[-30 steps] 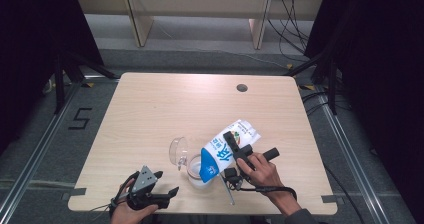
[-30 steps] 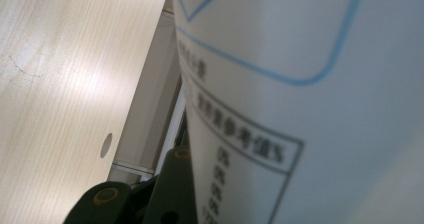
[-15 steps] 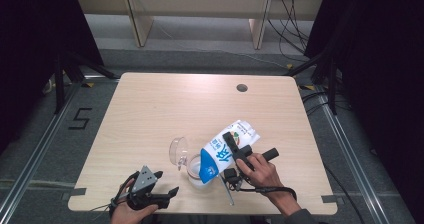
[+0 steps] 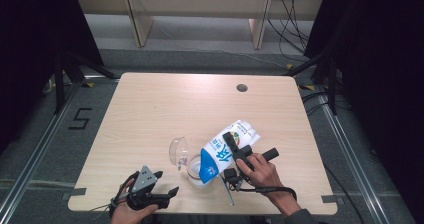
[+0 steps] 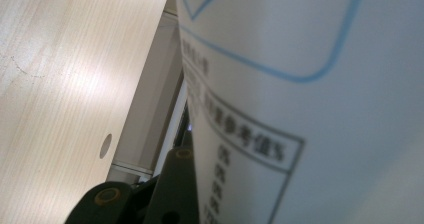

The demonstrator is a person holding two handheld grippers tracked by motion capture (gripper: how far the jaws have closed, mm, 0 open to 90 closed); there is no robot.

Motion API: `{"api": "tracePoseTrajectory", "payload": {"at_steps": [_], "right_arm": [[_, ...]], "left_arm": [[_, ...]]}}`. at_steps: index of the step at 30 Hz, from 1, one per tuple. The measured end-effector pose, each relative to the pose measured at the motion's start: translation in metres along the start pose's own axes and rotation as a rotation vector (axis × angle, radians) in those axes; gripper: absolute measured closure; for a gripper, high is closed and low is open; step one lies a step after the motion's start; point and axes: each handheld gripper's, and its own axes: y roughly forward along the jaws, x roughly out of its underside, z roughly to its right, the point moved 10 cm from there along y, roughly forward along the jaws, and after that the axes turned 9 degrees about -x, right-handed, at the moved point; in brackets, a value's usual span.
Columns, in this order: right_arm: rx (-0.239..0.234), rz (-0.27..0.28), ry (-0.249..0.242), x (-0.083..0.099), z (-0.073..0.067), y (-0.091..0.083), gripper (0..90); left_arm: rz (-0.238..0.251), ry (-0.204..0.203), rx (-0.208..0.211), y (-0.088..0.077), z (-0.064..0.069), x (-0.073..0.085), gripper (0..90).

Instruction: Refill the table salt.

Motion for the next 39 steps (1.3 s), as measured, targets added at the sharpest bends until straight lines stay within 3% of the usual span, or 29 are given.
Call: {"api": "tracePoseTrajectory", "payload": {"at_steps": [3, 8, 10, 12, 13, 39], "right_arm": [[0.002, 0.000, -0.001, 0.0001, 0.0003, 0.0000, 76.9], [-0.001, 0.001, -0.001, 0.0001, 0.0000, 0.0000, 76.9], [-0.001, -0.001, -0.001, 0.0000, -0.0001, -0.0001, 76.9], [0.001, -0.001, 0.002, -0.0002, 0.0000, 0.0000, 76.9], [0.004, 0.003, -0.015, -0.0011, 0.0018, 0.0000, 76.9], [-0.007, 0.000, 0.003, -0.0004, -0.0004, -0.0003, 77.1]], "left_arm": [[0.010, -0.015, 0.003, 0.0005, 0.0014, -0.0011, 22.9], [0.000, -0.001, 0.000, -0.0001, 0.0000, 0.0000, 22.9], [0.014, -0.020, 0.005, 0.0006, 0.0020, -0.0015, 22.9], [0.003, -0.003, -0.001, 0.0001, 0.0001, -0.0003, 22.9], [0.013, -0.022, 0.004, 0.0005, 0.0018, -0.0014, 22.9], [0.012, -0.019, 0.003, 0.0004, 0.0012, -0.0012, 22.9]]}}
